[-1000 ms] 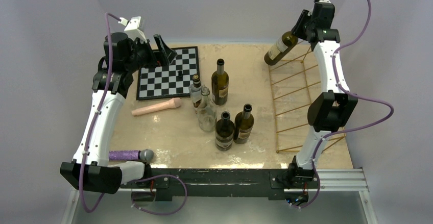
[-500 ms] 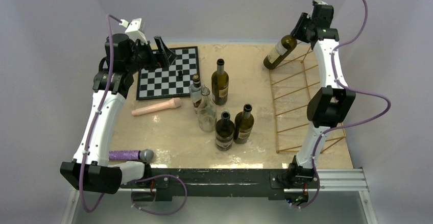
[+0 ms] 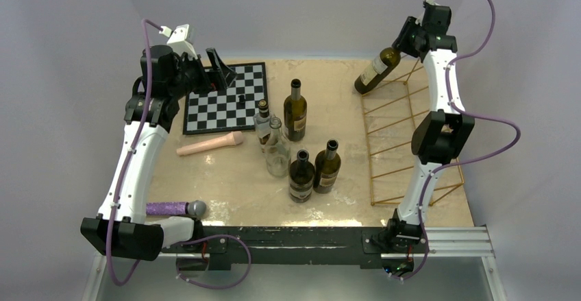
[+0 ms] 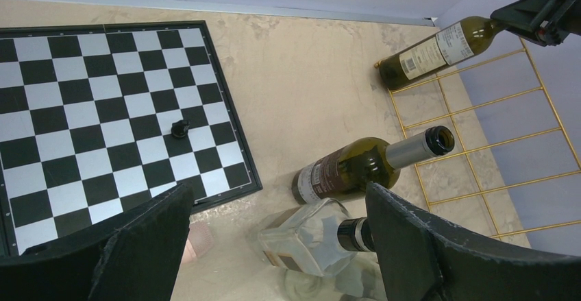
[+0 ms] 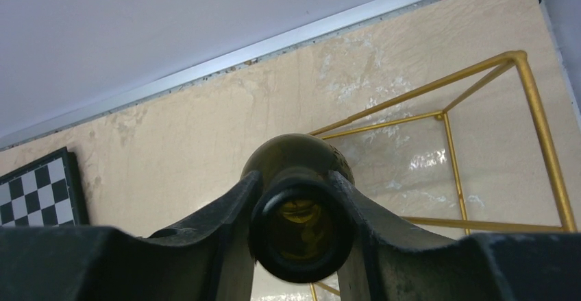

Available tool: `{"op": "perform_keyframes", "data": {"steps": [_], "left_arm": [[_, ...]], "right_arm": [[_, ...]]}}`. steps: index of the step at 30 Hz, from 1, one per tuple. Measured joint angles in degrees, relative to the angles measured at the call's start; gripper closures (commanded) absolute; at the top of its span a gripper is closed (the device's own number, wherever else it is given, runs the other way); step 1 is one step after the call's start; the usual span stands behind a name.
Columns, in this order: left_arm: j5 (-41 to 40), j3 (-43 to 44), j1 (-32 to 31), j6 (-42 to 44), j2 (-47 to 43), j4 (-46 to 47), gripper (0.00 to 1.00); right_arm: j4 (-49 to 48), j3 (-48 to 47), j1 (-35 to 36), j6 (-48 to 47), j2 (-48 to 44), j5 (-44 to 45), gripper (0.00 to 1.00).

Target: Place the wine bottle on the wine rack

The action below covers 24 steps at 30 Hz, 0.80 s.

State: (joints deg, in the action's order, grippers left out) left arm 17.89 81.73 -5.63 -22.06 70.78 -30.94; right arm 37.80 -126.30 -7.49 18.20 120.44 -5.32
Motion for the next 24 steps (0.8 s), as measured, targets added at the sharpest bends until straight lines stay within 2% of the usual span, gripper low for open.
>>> {"op": "perform_keyframes", "data": {"steps": [6, 14, 19, 24], "left_arm": [[1.5, 0.0, 0.0, -0.4, 0.0, 0.3, 0.02], [2.1, 0.0, 0.0, -0.9, 0.0, -0.1, 0.02], [2.4, 0.0, 0.0, -1.2, 0.0, 0.0, 0.02], [2.4, 0.0, 0.0, -1.4, 0.0, 0.0, 0.02]], "right_arm": [[-0.4, -2.1, -1.3, 1.0, 2.1, -1.6, 0.38], [-2.3, -0.8, -1.9, 2.1, 2.3, -1.8, 0.26], [-2.7, -0.7, -1.8, 2.9, 2.3, -1.6, 0.13], [-2.2, 0.7, -1.8, 4.8, 1.8, 0.7, 0.10]]}}
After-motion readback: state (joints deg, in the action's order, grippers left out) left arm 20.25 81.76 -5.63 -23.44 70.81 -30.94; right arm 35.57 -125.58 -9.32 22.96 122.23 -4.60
